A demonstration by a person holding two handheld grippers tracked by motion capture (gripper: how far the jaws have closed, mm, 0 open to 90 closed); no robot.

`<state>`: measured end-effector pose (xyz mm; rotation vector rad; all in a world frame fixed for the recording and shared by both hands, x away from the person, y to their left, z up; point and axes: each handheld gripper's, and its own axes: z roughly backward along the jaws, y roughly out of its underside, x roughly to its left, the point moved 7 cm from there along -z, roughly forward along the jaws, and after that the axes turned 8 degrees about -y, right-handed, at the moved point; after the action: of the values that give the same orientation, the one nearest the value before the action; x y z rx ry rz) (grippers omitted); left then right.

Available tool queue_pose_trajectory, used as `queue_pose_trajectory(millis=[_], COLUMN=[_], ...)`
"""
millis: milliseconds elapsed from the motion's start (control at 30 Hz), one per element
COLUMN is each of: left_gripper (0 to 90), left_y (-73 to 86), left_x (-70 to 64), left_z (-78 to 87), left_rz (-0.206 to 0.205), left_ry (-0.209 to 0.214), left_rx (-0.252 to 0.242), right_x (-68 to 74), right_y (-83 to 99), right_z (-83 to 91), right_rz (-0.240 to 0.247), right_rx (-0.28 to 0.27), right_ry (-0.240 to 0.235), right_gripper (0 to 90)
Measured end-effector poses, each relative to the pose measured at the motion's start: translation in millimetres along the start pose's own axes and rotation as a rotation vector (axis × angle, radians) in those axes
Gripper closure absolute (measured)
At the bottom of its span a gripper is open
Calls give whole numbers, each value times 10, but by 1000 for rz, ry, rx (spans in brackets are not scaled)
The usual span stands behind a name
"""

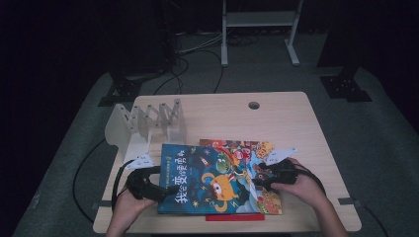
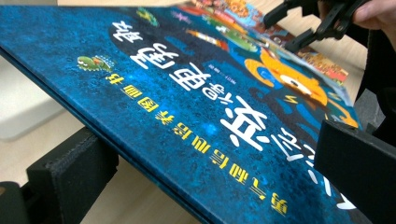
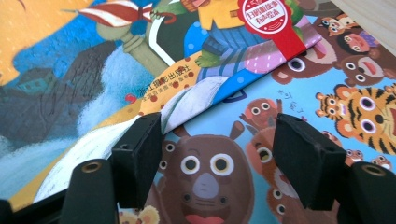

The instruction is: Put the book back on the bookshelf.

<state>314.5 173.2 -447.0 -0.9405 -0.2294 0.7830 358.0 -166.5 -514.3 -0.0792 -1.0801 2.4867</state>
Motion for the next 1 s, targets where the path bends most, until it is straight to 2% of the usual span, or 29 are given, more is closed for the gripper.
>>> queue_pose_trajectory(millis=[167, 333, 500, 567, 667, 767, 867, 900, 1000], left_gripper=[0, 0, 68, 119, 210, 286, 332, 353, 390], left_y=[-194, -433, -565, -582, -581, -595, -616, -655, -745], left_x=[-13, -56, -52, -43, -63, -48, -39, -36, -12], left_z=[75, 150, 196, 205, 187, 190, 196, 197, 196], left_rz=[-39, -75, -97, -91, -70, -47, -36, -31, -30], left_ry=[-8, 6, -10, -7, 28, 19, 31, 58, 79], left_rx=[-3, -2, 23, 45, 75, 81, 82, 78, 78], right_x=[61, 143, 210, 235, 265, 271, 275, 280, 290], right_y=[-20, -30, -33, -31, -33, -35, -35, -36, -43], right_z=[-26, -52, -62, -63, -68, -68, -67, -66, -74], right_rz=[13, 26, 33, 34, 29, 24, 20, 16, 16], right_rx=[5, 4, 10, 11, 15, 17, 18, 22, 24], right_ry=[-14, -28, -32, -32, -32, -26, -21, -18, -19], right_gripper=[319, 309, 309, 309, 310, 311, 313, 315, 315])
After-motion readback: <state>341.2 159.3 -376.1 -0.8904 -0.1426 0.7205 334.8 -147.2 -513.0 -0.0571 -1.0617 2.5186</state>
